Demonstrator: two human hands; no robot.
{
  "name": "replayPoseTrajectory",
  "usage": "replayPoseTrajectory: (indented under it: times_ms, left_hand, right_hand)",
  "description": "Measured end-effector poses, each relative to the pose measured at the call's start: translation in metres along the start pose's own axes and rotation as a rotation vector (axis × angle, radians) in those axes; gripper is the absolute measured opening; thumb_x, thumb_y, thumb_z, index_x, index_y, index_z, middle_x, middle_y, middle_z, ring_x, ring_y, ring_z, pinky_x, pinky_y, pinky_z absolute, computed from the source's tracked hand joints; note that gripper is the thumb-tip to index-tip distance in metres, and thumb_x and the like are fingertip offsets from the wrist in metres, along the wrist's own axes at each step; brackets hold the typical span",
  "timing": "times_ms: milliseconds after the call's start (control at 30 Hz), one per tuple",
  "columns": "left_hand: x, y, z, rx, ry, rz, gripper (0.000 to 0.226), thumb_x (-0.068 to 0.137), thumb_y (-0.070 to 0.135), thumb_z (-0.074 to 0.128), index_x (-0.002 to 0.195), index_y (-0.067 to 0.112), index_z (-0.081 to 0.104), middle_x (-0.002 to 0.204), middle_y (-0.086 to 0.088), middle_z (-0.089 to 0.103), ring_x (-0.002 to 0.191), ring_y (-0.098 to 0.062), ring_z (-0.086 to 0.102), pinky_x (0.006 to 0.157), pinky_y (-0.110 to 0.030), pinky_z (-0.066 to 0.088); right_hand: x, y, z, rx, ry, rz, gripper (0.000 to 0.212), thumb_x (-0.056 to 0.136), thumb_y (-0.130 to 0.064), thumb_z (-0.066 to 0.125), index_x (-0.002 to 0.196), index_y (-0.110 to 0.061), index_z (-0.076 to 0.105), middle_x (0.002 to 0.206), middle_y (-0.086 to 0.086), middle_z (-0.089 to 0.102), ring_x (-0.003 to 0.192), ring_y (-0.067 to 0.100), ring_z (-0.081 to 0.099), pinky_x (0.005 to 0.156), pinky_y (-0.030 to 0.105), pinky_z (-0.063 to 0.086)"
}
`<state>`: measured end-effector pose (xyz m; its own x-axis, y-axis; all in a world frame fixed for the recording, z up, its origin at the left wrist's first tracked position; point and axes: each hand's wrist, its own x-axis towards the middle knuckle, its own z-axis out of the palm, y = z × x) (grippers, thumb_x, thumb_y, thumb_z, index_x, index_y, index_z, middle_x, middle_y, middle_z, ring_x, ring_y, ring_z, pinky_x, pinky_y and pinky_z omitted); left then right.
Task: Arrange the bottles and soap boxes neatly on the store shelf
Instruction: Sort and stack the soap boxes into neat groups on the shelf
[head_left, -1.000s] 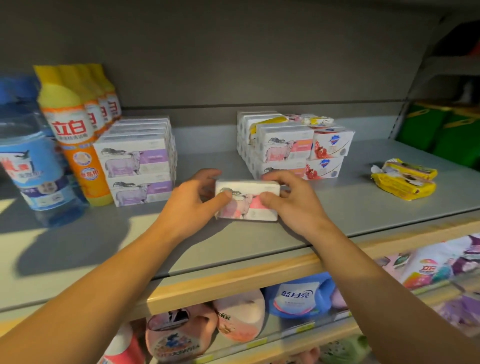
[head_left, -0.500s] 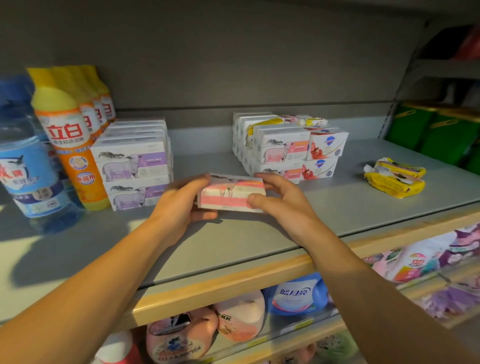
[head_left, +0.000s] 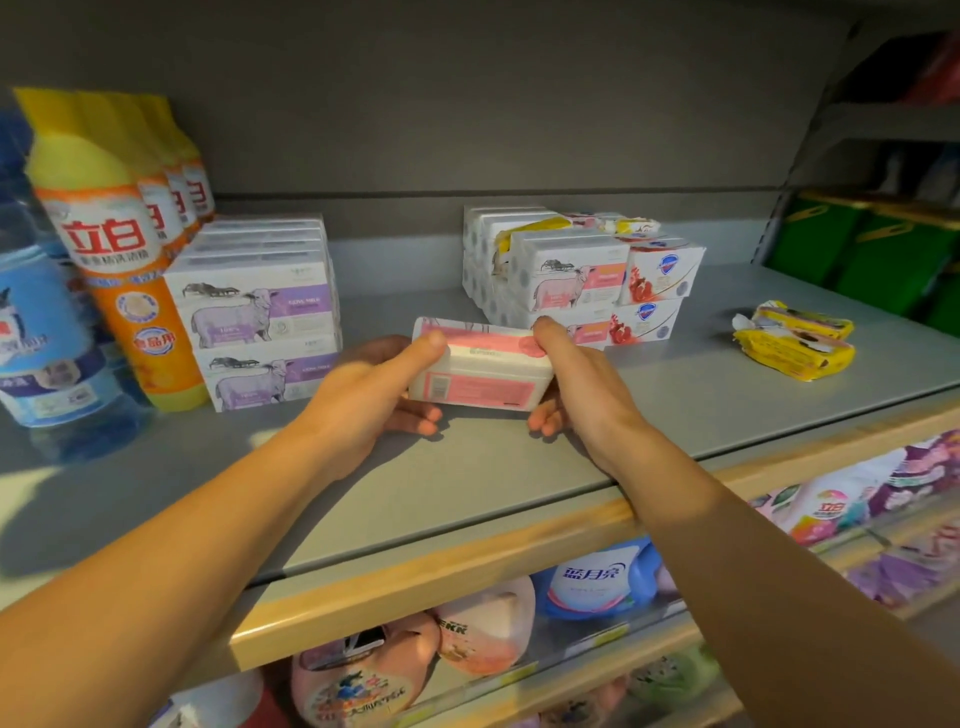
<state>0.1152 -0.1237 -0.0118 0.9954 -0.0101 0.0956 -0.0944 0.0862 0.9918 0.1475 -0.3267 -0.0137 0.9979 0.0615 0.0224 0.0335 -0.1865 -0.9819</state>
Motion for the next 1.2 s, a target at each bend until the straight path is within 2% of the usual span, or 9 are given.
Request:
replayPoseTrajectory:
  times_ms: [200,367,500,600,700,800,967,1100,1200]
  left_hand:
    - [0.003,-0.001,-0.005,0.062,0.106,-0.005,0.051,0.080,0.054,0.069,0.099,0.006,0.069,0.083,-0.020,0.073,0.057,-0.025,0.060,0.049,-0.027,0.053]
    - [0.002,0.001,-0.003,-0.026,0.025,-0.020,0.038,0.084,0.032,0.071,0.113,0.009,0.067,0.096,-0.016,0.070,0.062,-0.020,0.063,0.053,-0.026,0.054]
    - [0.001,-0.002,0.000,-0.100,0.000,-0.069,0.050,0.073,0.035,0.072,0.119,0.017,0.061,0.118,-0.013,0.067,0.097,-0.022,0.070,0.069,-0.032,0.059]
    - [0.005,-0.005,0.001,0.187,0.137,0.044,0.031,0.091,0.032,0.066,0.120,0.025,0.060,0.123,-0.005,0.066,0.106,-0.017,0.066,0.088,-0.035,0.056]
    - [0.007,-0.003,-0.003,0.415,0.213,0.168,0.057,0.085,0.023,0.074,0.138,0.019,0.050,0.128,0.005,0.060,0.111,-0.003,0.058,0.092,-0.017,0.047]
    - [0.002,0.002,-0.001,0.485,0.176,0.246,0.073,0.076,0.016,0.082,0.140,0.018,0.048,0.127,0.003,0.063,0.110,-0.005,0.060,0.096,-0.023,0.049]
    - [-0.015,0.016,0.004,0.681,0.124,0.540,0.070,0.069,0.032,0.077,0.134,0.038,0.053,0.114,0.023,0.065,0.102,-0.003,0.064,0.090,-0.035,0.056]
    - [-0.024,0.017,0.003,0.796,0.093,0.746,0.062,0.072,0.032,0.078,0.131,0.031,0.059,0.112,0.029,0.060,0.098,-0.005,0.064,0.089,-0.027,0.052]
    - [-0.024,0.017,0.000,0.783,0.123,0.690,0.060,0.072,0.031,0.077,0.130,0.031,0.060,0.113,0.021,0.065,0.102,-0.004,0.064,0.092,-0.029,0.052]
  right_hand:
    - [0.000,0.001,-0.002,-0.049,-0.105,-0.050,0.067,0.077,-0.075,0.039,0.095,-0.019,0.071,0.079,0.015,0.074,0.058,0.025,0.066,0.052,0.031,0.050]
    - [0.002,0.004,-0.010,0.153,-0.166,-0.075,0.042,0.077,-0.049,0.066,0.102,-0.016,0.069,0.079,0.009,0.072,0.057,0.019,0.062,0.048,0.028,0.049]
    - [0.004,0.013,-0.015,0.352,-0.217,-0.184,0.047,0.073,-0.016,0.074,0.118,-0.023,0.063,0.109,0.001,0.072,0.101,0.018,0.069,0.076,0.027,0.056]
    - [0.001,0.013,-0.013,0.305,-0.206,-0.263,0.035,0.084,-0.014,0.069,0.118,-0.023,0.062,0.121,0.005,0.066,0.110,0.021,0.066,0.085,0.035,0.056]
    - [-0.001,0.015,-0.012,0.170,-0.183,-0.326,0.044,0.085,0.004,0.066,0.115,-0.029,0.061,0.112,-0.011,0.068,0.094,0.015,0.071,0.075,0.026,0.056]
    - [-0.002,0.017,-0.008,0.068,-0.173,-0.337,0.064,0.078,0.012,0.064,0.125,-0.030,0.053,0.111,-0.017,0.068,0.096,0.011,0.070,0.076,0.022,0.056]
    - [-0.005,0.015,0.001,-0.253,-0.070,-0.506,0.061,0.078,-0.004,0.075,0.131,-0.021,0.053,0.122,0.001,0.059,0.111,0.021,0.059,0.094,0.043,0.051]
    - [-0.007,0.016,0.001,-0.402,-0.006,-0.618,0.044,0.078,-0.021,0.078,0.117,-0.023,0.058,0.110,-0.003,0.062,0.103,0.018,0.059,0.086,0.038,0.052]
    - [-0.008,0.015,0.001,-0.400,0.001,-0.630,0.041,0.079,-0.023,0.078,0.115,-0.025,0.059,0.108,-0.005,0.061,0.102,0.014,0.059,0.081,0.025,0.051]
